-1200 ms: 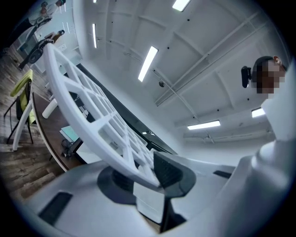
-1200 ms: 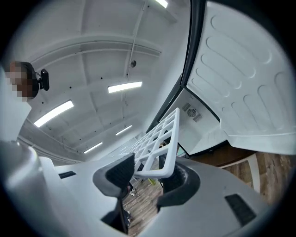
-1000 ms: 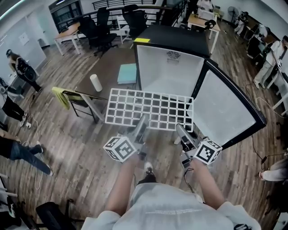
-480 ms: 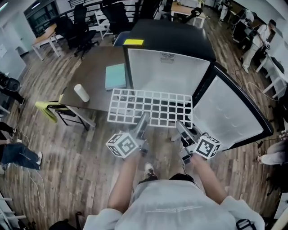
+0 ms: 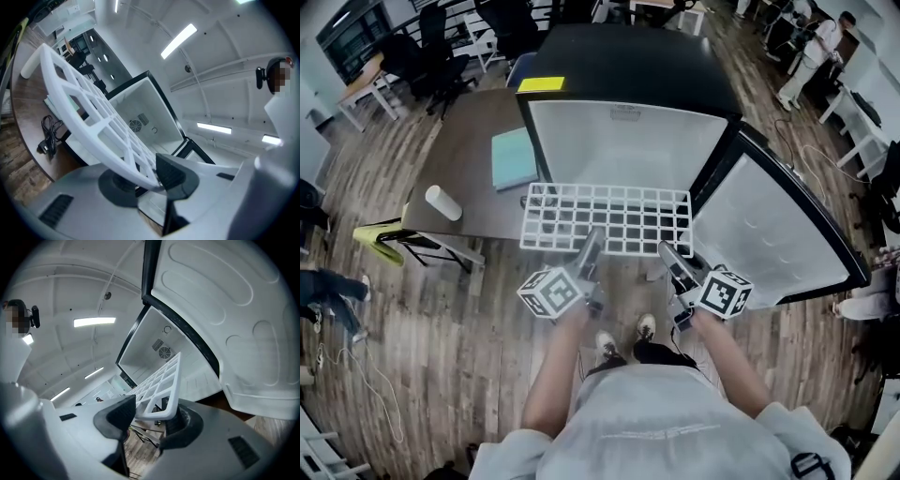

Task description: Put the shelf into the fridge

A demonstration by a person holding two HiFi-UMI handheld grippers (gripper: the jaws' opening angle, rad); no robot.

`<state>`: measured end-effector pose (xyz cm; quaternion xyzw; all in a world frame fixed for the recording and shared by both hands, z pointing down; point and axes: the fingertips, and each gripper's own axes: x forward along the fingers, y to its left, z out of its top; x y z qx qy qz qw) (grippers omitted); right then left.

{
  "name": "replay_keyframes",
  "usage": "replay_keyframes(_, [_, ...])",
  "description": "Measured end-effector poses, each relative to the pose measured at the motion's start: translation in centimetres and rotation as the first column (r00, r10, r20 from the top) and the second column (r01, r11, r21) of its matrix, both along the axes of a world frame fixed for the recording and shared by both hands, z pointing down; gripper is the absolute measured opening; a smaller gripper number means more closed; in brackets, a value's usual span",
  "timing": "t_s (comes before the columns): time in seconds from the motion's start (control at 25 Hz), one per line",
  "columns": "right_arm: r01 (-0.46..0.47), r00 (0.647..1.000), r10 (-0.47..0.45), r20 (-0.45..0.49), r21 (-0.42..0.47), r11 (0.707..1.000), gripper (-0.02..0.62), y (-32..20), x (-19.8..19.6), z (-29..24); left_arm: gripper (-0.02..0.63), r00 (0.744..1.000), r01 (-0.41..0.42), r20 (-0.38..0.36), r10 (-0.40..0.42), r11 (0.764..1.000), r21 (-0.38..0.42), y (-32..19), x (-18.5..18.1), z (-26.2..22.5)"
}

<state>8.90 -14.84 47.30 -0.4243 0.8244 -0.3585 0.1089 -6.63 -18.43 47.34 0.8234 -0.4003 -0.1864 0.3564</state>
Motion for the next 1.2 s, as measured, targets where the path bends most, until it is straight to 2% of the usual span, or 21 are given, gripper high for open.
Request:
replay_keyframes(0.32, [-0.03,1.0,0.03,-0.004,-0.045,0.999,0.166,-3.9,1.3,1.1,0.091,1.0,-0.017,0.001,0.017,0.998,-0.063,-4.3,1.4,1.5])
replay_keyframes(0.64, [-0.056,0.998,0.055,-0.017,-0.053,0.997,0.166,-5.8,2.9,1.7,0.092,0.999,-0.036,-0.009,0.035,0.997,-0.074,-6.5,3.0,2.2])
replay_keyframes(0.92, [-0.081,0.995,0.078,-0.054,-0.047,0.996,0.166,-7.2,2.8,2.1,0.094,0.998,-0.052,-0.044,0.049,0.996,-0.07,-8.1,3.0,3.3])
replay_keyframes(1.2, [-0.089,0.995,0.087,-0.05,-0.052,0.995,0.166,-8.0,2.7,2.4,0.094,0.997,-0.065,-0.039,0.063,0.995,-0.073,-9.2,3.0,3.5])
